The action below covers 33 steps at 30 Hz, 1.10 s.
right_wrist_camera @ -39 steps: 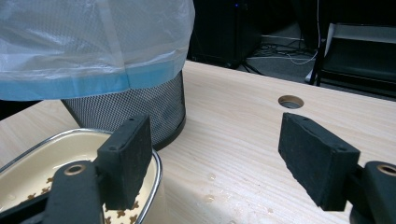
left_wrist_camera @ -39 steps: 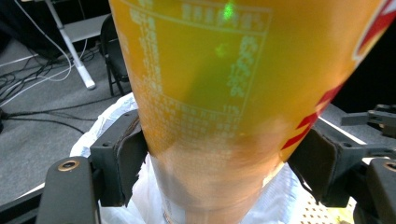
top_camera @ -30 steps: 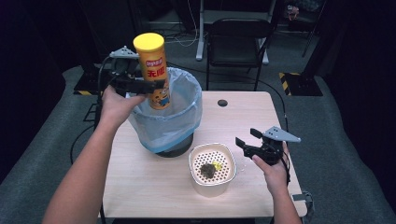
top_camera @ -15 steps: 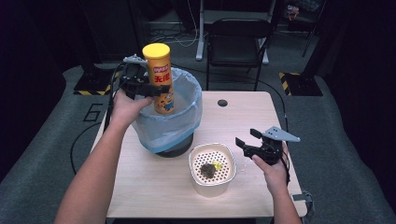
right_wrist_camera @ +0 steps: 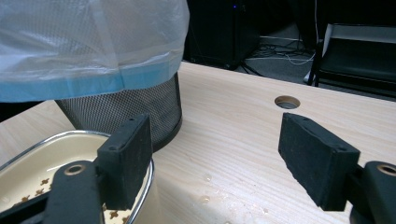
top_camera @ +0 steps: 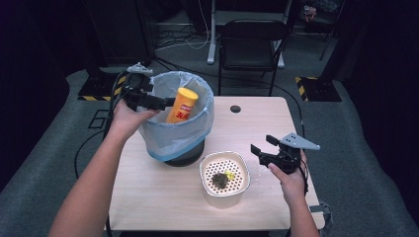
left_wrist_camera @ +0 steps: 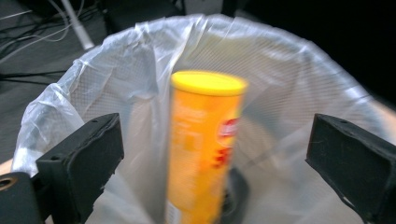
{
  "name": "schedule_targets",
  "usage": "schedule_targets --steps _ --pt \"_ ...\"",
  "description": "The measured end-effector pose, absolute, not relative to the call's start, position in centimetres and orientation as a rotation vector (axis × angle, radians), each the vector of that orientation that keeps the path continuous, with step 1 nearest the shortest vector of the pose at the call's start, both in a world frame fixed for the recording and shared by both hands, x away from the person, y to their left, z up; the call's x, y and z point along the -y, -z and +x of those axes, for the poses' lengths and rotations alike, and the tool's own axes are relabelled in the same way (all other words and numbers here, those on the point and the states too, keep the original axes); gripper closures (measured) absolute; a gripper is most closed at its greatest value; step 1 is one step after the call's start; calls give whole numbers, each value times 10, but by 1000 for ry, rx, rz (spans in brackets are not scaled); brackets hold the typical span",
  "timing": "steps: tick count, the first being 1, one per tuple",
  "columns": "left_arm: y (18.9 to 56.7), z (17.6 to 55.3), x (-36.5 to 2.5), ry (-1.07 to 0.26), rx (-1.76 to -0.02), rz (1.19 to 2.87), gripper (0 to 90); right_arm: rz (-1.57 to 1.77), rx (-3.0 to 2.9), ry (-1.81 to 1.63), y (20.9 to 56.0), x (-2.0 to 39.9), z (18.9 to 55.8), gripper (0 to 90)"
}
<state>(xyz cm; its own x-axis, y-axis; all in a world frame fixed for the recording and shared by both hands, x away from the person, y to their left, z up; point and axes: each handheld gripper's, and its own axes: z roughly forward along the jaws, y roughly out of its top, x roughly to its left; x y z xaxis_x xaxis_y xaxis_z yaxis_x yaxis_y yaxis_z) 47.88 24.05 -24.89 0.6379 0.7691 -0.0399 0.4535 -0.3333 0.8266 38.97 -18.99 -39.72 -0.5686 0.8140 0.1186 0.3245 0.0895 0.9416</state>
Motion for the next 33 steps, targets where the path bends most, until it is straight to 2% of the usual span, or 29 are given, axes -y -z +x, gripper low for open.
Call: schedule_targets --steps 9,18,26,33 --pt "245 431 -265 -416 -878 1979 87 1105 -1931 -1483 395 189 387 256" --pt "262 393 -299 -401 -868 1942 150 1107 -1942 -1479 396 188 388 256" --pt "289 375 -315 -394 -872 1912 179 1102 -1961 -1464 399 186 389 256" --pt "325 367 -317 -457 -921 1888 181 1118 -1953 -1469 399 188 388 256"
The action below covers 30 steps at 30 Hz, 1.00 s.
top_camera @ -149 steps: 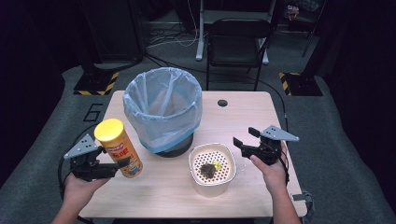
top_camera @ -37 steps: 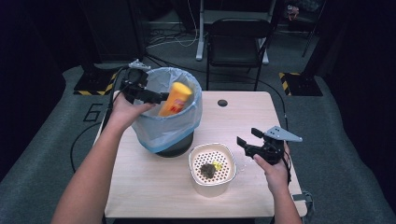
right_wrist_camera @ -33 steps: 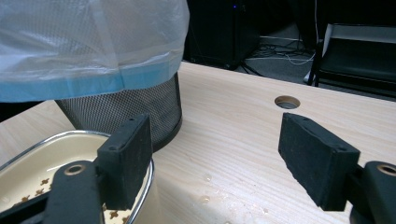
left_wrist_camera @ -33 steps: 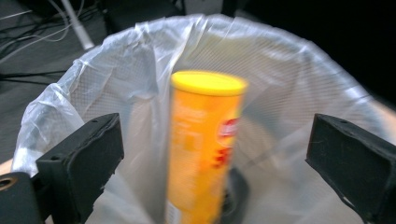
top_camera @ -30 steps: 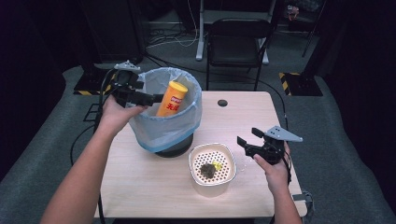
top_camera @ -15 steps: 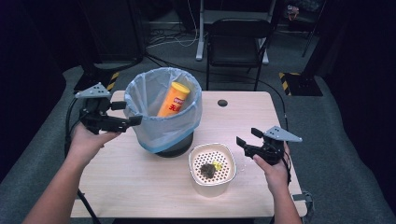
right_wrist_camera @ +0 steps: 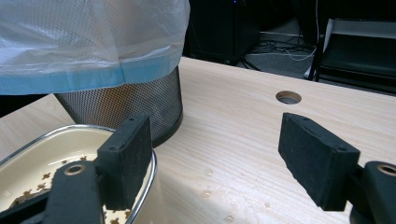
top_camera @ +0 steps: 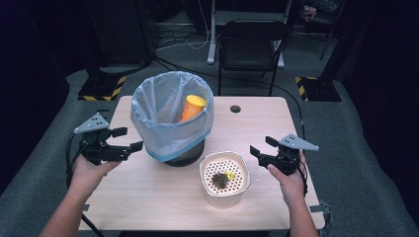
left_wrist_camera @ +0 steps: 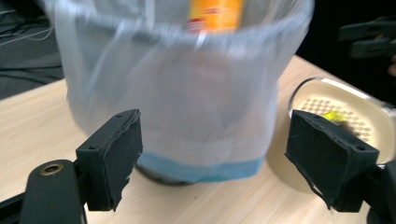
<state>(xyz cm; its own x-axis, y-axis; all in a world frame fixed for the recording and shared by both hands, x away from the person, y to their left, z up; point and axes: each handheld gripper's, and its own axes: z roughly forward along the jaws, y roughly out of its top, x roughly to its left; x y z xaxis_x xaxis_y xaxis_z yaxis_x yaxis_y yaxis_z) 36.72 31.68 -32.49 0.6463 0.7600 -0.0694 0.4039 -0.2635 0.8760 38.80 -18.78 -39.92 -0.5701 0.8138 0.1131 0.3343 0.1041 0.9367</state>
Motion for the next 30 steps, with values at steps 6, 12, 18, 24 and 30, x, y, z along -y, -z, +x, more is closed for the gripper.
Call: schedule_targets --steps 6,12,18,24,30 --pt "356 363 -322 -460 -928 1893 160 1120 -1961 -1459 402 186 389 256" --pt "397 360 -331 -447 -981 1898 157 1125 -1969 -1429 405 186 390 256" --pt "429 360 -337 -463 -990 1942 142 1141 -1965 -1419 409 188 391 256" --pt "459 362 -349 -440 -1038 1897 142 1153 -1980 -1383 416 189 394 255" --pt "489 367 -356 -440 -1137 1862 140 1239 -1941 -1280 434 203 401 225"
